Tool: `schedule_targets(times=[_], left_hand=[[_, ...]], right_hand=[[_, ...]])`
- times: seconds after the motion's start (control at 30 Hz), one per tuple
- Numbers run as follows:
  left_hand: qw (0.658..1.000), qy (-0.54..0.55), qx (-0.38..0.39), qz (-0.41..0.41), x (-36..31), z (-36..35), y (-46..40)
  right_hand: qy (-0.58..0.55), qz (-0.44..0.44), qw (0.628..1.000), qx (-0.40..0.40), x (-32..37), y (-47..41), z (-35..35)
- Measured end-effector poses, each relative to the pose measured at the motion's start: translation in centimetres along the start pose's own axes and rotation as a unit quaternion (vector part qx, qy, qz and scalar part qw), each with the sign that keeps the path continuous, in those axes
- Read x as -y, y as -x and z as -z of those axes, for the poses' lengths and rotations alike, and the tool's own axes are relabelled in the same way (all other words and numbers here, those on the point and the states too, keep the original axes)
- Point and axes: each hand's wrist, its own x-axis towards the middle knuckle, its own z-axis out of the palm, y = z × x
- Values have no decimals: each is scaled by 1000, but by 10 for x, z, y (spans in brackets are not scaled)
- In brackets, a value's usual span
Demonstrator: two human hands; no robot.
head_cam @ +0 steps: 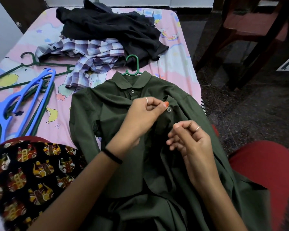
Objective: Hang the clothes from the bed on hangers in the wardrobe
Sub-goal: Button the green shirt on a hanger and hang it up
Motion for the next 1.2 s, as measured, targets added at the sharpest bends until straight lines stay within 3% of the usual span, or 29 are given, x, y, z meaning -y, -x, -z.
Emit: schedule_targets(times=[0.07,0.13,0.23,0.3,0.37,0.53,0.67,0.77,0.9,0.97,1.07,1.13,1.2], left_hand=[[999,-44,16,-8,-7,0,-17],[993,-117,26,-20,-9,-1,-34],[975,-214,28,-55,-9,-9,-49],[966,-247,28,-74,-9,-17,-52],[967,-240,46,-70,-5,-23,-52],[976,-184,112,-17,13,-26,-54],[923,-315,214,-57,27,-23,-61],[904,-352,235,-61,38,-25,-65],[869,-404,257,-126,58,-22,-67],[835,-435,290,-171,69,-18,-66],[751,-523,324,-240,82,-7,-64],[701,-572,314,-288,89,1,-64],[680,-589,291,-327,96,7,-67]], right_hand=[[108,31,993,21,-2,2,1],[259,90,961,41,-8,5,3],[517,148,840,70,-12,9,5],[657,77,748,50,-4,10,4],[709,23,705,15,4,6,6],[699,-62,712,-29,-4,-18,14],[716,-94,689,-59,-21,-44,17],[713,-98,689,-83,-32,-60,20],[712,-95,688,-107,-43,-69,27],[708,-91,690,-118,-45,-71,28],[701,-91,695,-132,-46,-76,30],[699,-95,696,-135,-46,-80,31],[694,-105,699,-134,-46,-82,31]])
